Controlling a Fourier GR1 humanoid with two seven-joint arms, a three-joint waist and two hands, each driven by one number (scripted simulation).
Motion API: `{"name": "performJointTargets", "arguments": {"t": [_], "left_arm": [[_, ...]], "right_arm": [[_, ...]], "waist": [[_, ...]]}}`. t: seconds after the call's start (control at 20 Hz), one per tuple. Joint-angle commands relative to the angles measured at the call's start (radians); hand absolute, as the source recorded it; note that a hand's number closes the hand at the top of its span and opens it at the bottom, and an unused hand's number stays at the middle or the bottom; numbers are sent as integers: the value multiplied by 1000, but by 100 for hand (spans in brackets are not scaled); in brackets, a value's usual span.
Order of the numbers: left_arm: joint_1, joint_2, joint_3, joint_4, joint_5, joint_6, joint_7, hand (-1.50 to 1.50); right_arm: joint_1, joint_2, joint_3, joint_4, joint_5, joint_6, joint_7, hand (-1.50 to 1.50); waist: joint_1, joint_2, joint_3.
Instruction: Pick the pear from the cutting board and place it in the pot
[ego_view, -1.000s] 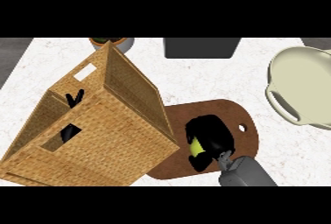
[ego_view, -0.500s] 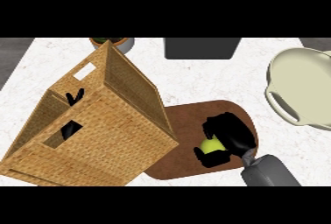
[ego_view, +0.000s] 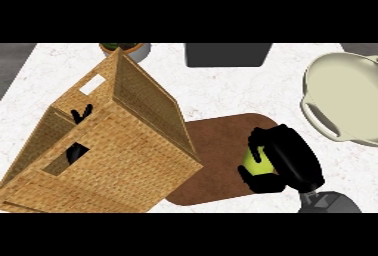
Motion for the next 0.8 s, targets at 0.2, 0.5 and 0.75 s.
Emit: {"name": "performJointTargets", "arguments": {"t": [0.2, 0.5, 0.75], "left_arm": [[34, -4, 17, 33, 21, -39, -64, 0], [-53, -5, 31, 79, 4, -33, -20, 0], [-44, -19, 14, 29, -14, -22, 11, 0]], "right_arm": [[95, -25, -86, -337, 54, 4, 126, 150], [-32, -22, -266, -269, 9, 50, 170, 150], [-56, -66, -411, -201, -36, 63, 158, 150]], "waist": [[2, 2, 0], [10, 5, 0], [10, 5, 1]]}}
